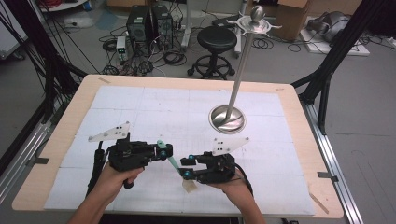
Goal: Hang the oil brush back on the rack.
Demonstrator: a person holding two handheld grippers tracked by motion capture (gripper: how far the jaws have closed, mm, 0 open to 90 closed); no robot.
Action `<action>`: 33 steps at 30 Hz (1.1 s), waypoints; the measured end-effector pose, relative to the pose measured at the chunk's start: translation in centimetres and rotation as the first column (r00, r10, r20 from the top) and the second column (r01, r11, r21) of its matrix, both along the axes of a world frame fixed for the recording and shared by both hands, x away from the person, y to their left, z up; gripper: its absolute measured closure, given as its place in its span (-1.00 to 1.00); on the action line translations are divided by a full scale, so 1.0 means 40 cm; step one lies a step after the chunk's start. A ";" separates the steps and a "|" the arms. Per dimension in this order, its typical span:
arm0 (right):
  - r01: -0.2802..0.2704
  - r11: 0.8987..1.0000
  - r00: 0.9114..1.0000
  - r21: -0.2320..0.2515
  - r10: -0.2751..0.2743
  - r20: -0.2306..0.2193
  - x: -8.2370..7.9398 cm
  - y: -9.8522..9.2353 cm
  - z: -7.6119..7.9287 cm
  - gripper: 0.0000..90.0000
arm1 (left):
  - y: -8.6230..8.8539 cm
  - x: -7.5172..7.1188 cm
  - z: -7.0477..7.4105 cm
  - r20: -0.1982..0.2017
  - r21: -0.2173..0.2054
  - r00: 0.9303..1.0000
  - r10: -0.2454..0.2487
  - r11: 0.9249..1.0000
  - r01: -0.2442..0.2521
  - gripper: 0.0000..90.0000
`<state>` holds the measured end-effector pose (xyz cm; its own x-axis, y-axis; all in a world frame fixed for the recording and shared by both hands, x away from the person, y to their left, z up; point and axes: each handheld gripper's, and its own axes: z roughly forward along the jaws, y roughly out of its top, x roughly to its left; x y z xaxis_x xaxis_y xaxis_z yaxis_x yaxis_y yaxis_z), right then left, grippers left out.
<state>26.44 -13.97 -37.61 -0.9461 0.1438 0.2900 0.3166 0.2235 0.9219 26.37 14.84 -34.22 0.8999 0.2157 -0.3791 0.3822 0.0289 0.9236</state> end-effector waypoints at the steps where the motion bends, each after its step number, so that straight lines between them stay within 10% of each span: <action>1: -0.020 1.000 1.000 0.006 0.021 -0.005 0.002 0.003 0.001 0.47 | -0.001 -0.002 0.006 0.017 0.006 1.000 -0.026 1.000 0.026 0.84; 15: -0.125 0.992 0.992 0.029 0.125 0.007 0.001 0.026 0.019 0.87 | -0.005 -0.009 0.021 0.050 -0.005 0.996 -0.078 0.997 0.079 0.83; 20: -0.026 1.000 1.000 0.016 0.026 0.015 0.004 0.010 0.021 0.88 | 0.020 -0.015 0.029 0.068 -0.035 0.998 0.014 0.999 -0.012 0.35; 24: 0.072 0.997 0.997 0.021 -0.073 0.032 0.008 -0.014 0.027 0.88 | 0.059 -0.022 0.025 0.123 -0.037 0.986 0.117 0.993 -0.113 -0.03; 33: 0.275 0.958 0.954 0.081 -0.282 0.097 0.022 -0.065 0.072 0.88 | 0.140 -0.026 -0.028 0.121 0.052 0.957 0.262 0.962 -0.270 -0.44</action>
